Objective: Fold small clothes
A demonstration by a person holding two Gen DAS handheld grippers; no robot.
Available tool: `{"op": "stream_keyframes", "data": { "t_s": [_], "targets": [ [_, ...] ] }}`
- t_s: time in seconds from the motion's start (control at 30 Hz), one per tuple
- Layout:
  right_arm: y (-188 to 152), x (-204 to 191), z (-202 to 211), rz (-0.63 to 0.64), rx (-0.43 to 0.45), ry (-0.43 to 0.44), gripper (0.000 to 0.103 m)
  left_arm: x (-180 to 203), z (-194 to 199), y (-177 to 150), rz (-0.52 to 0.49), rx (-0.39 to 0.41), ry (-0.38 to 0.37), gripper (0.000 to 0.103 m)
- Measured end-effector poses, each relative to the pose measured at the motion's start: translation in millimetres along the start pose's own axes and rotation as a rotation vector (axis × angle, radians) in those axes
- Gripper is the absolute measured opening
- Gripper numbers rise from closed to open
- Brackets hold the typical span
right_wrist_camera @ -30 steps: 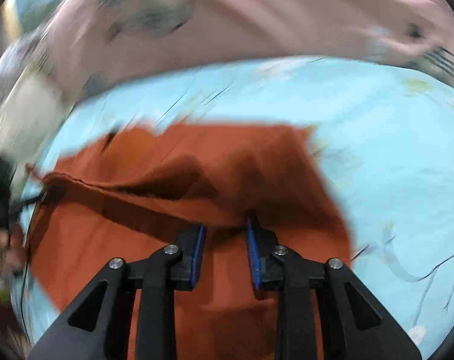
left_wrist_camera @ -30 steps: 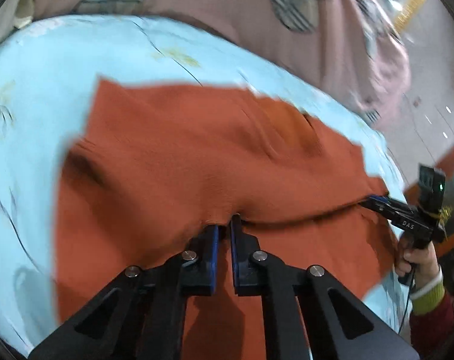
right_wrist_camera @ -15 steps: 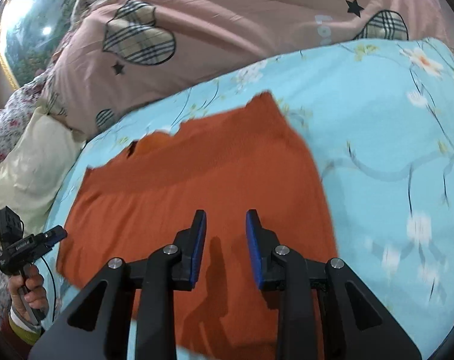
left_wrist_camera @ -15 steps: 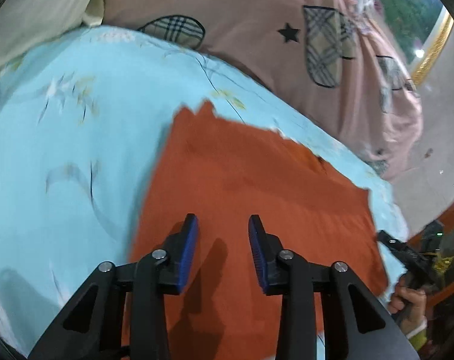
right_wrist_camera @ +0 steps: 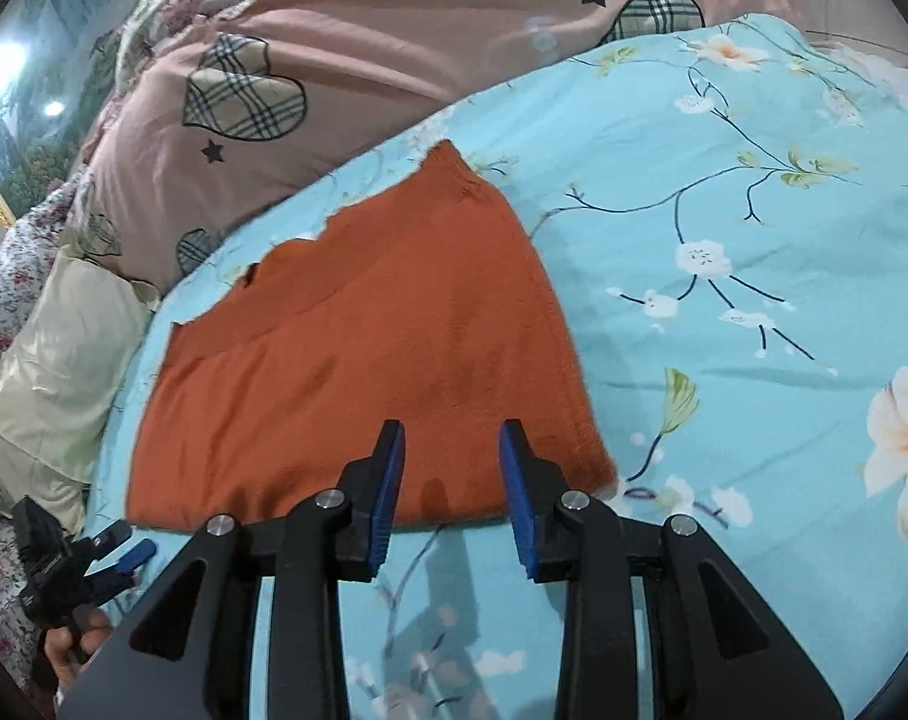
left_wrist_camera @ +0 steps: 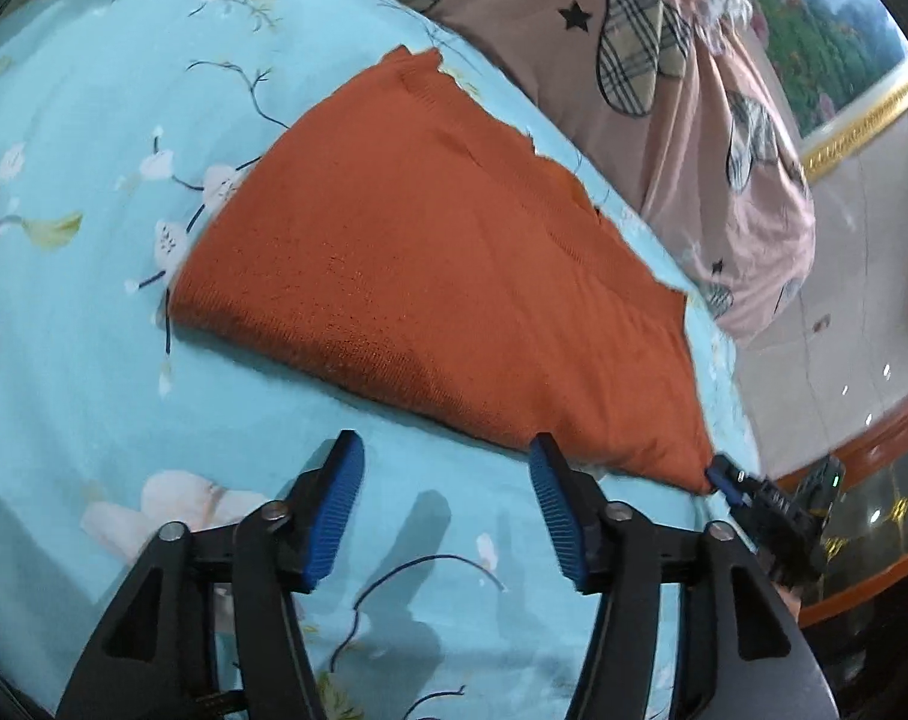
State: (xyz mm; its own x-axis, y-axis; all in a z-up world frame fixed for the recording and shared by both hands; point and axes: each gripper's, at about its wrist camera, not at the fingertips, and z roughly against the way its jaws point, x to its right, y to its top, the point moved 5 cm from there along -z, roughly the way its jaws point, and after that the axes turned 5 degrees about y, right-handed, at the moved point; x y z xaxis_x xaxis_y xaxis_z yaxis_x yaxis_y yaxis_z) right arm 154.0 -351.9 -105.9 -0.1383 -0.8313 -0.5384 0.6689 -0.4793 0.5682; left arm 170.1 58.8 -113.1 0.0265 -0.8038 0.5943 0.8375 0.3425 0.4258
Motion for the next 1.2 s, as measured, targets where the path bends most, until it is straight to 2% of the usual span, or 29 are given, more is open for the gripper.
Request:
{"op": "stream_keyframes", "data": {
  "t_s": [0.07,0.13,0.27,0.5,0.6,0.63,0.67,0.73,0.87,1.0,1.13,1.2],
  "targets": [
    [-2,-4,3,0.004,0.004,0.01,0.037,2,-1,2,0.018,0.016,-0.015,0.073],
    [-5,-10,3,0.005,-0.001,0.028,0.038,5,-5,5,0.023,0.031,-0.004,0.075],
    [-8,-20,0,0.019,-0.021,0.048,0.038,3,-17,13,0.05,0.055,0.011,0.075],
    [-2,-29,-7,0.022,-0.026,0.085,0.038,-7,-34,52,0.127,0.132,0.017,0.074],
    [4,-31,-12,0.031,-0.029,0.099,0.038,-10,-40,67,0.134,0.16,0.051,0.063],
    [7,-31,-14,0.032,-0.03,0.104,0.038,-10,-41,70,0.128,0.163,0.063,0.051],
    [9,-32,-15,0.033,-0.029,0.11,0.038,-10,-43,73,0.119,0.163,0.073,0.031],
    [16,-31,-19,0.035,-0.029,0.122,0.038,-6,-46,78,0.099,0.151,0.064,0.016],
    [31,-26,-26,0.007,-0.042,0.158,0.038,29,-34,81,-0.034,0.192,0.083,0.011],
    [43,-21,-34,-0.024,-0.07,0.195,0.038,89,-31,79,-0.208,0.202,0.059,0.01],
    [53,-23,-52,-0.054,-0.128,0.258,0.038,157,-53,64,-0.411,0.179,0.068,0.01],
    [56,-27,-66,-0.063,-0.167,0.287,0.038,179,-70,51,-0.493,0.155,0.085,0.01]
  ]
}}
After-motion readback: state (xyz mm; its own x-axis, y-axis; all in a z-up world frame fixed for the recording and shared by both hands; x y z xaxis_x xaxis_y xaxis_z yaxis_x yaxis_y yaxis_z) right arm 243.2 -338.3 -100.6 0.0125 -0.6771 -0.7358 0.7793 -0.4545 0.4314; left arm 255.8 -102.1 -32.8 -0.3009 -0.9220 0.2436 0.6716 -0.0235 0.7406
